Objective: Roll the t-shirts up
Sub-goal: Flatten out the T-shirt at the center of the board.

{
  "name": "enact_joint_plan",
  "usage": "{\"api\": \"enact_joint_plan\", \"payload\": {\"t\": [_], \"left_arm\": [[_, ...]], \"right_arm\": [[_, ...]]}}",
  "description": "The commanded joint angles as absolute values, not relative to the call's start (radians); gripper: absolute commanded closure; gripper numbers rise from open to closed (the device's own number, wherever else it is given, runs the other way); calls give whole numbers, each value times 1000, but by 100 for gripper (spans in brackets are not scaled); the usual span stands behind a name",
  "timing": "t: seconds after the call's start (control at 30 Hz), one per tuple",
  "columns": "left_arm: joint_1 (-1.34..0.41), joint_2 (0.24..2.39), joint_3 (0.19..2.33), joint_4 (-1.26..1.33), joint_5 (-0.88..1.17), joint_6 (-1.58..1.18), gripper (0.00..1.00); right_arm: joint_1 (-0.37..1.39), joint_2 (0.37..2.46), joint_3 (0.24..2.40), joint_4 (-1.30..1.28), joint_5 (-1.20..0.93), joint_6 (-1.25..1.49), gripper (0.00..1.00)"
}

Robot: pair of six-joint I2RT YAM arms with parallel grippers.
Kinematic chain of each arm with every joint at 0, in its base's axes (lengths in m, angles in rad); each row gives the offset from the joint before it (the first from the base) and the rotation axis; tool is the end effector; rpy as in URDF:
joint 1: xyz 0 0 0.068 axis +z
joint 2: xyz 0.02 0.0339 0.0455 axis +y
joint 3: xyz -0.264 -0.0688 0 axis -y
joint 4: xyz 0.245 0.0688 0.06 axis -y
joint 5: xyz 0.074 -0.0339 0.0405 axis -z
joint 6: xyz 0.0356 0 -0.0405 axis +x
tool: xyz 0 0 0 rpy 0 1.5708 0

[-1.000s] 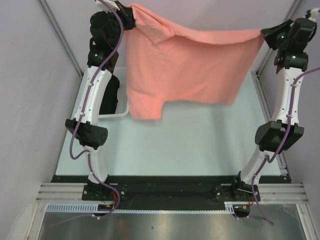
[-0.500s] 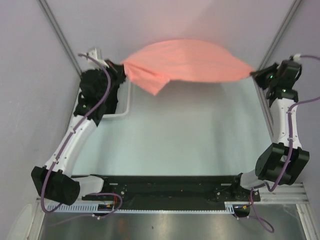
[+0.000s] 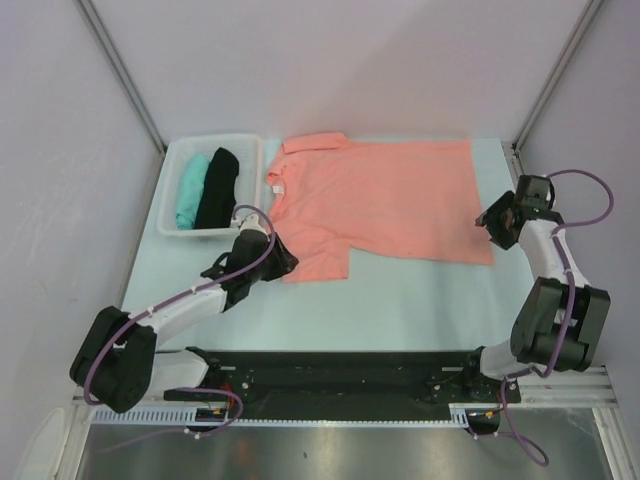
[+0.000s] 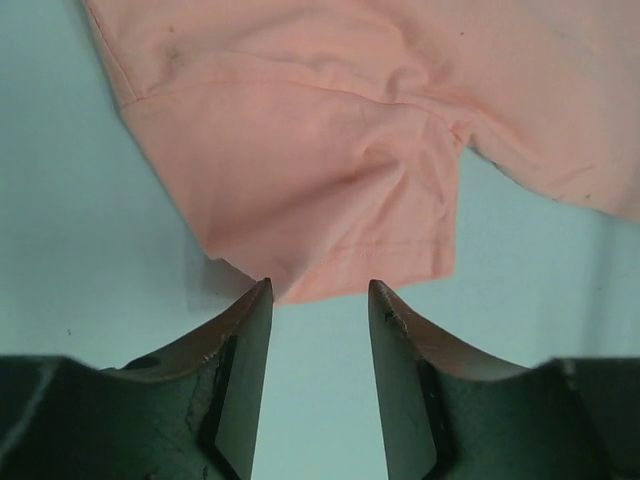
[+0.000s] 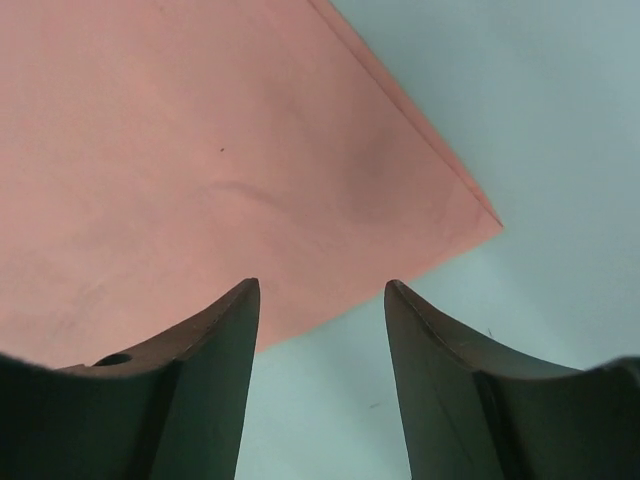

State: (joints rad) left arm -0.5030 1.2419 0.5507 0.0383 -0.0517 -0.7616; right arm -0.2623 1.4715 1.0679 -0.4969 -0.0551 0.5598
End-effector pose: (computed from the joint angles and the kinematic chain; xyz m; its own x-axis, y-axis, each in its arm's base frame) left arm 0.2188 -0.1183 0.1868 -0.6926 -0.4055 -0.5965 -0.0449 0.8497 -0.5254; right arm 0.3006 -0.0787 0.2493 -0.5214 0.6890 -0.5035 0.5933 0.7168 0.3664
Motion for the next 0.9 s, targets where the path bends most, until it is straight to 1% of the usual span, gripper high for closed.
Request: {"api": "enact_joint_plan", "payload": {"t": [0.0, 0.03, 0.1, 0.17, 0.2, 0.27, 0.33, 0.4, 0.6, 0.87], "left_arm": [[-546, 1177, 549, 8, -170, -813, 51], [-558, 1184, 558, -21, -193, -813, 49], [-592, 1236, 613, -108, -289, -824, 47], [-610, 1268, 655, -171, -348, -824, 45], [-632, 1284, 682, -226, -409, -834, 38], [-641, 1284, 678, -235, -425, -833, 37], [-641, 1285, 641, -187, -407, -833, 36], [-641, 1293, 611, -120, -382, -810, 38], [-643, 1367, 598, -46, -338, -805, 46], [-643, 1414, 575, 41, -301, -811, 60]], "right_arm": [[-137, 1306, 1022, -514, 78, 512, 42], [-108, 1292, 985, -506, 121, 541, 41], [-66, 1285, 956, -456, 115, 563, 41], [-58, 1308, 951, -439, 106, 574, 41], [-58, 1330, 950, -440, 110, 575, 41], [-80, 1345, 937, -431, 112, 578, 41], [-121, 1353, 914, -416, 74, 589, 49], [-194, 1356, 876, -384, 31, 601, 63], [-302, 1382, 836, -339, -34, 627, 60], [-388, 1411, 813, -313, -15, 641, 60]]}}
